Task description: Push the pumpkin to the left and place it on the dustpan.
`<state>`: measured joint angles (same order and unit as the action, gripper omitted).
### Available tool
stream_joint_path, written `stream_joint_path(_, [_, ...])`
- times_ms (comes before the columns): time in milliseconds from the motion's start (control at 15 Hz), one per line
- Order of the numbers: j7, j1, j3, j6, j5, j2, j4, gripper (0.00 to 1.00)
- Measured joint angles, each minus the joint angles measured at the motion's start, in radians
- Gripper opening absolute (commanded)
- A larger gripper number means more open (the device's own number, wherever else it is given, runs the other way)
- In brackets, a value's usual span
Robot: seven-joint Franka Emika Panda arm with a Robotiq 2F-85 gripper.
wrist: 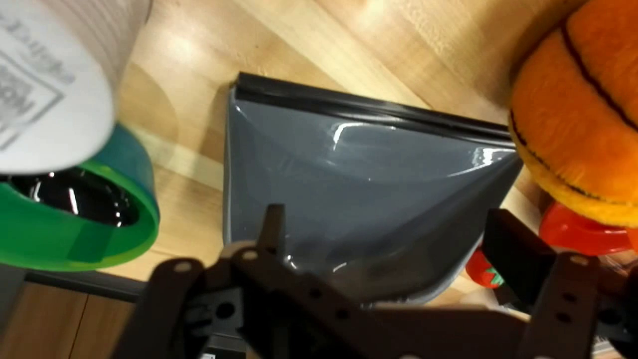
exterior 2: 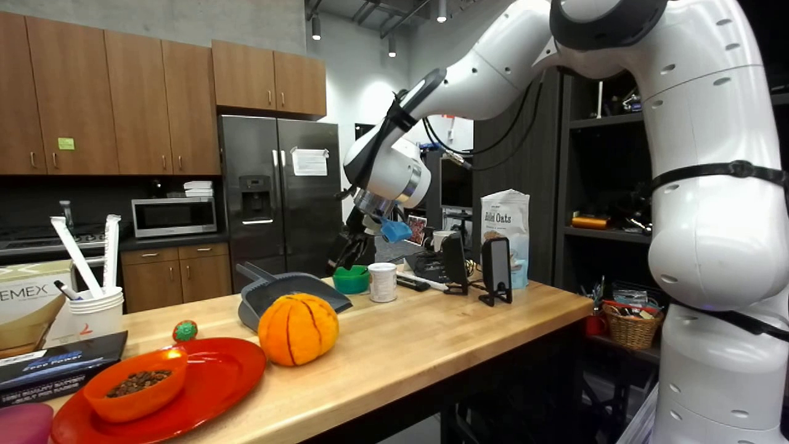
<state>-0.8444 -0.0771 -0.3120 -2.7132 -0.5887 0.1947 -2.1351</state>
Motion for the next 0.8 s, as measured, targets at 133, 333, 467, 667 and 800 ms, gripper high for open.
stream_joint_path(133, [-0.064,0.001,0.001,0.026,-0.068,-0.045,-0.007,1.0])
stream_joint_path(333, [-0.136,0.016,0.025,0.095,-0.127,-0.115,-0.04,1.0])
stream_joint_path(467, [-0.154,0.034,0.059,0.168,-0.127,-0.156,-0.07,1.0])
stream_joint_path(667, [-0.175,0.059,0.115,0.29,-0.123,-0.192,-0.101,1.0])
stream_joint_path(800, [-0.183,0.081,0.133,0.317,-0.123,-0.18,-0.105,1.0])
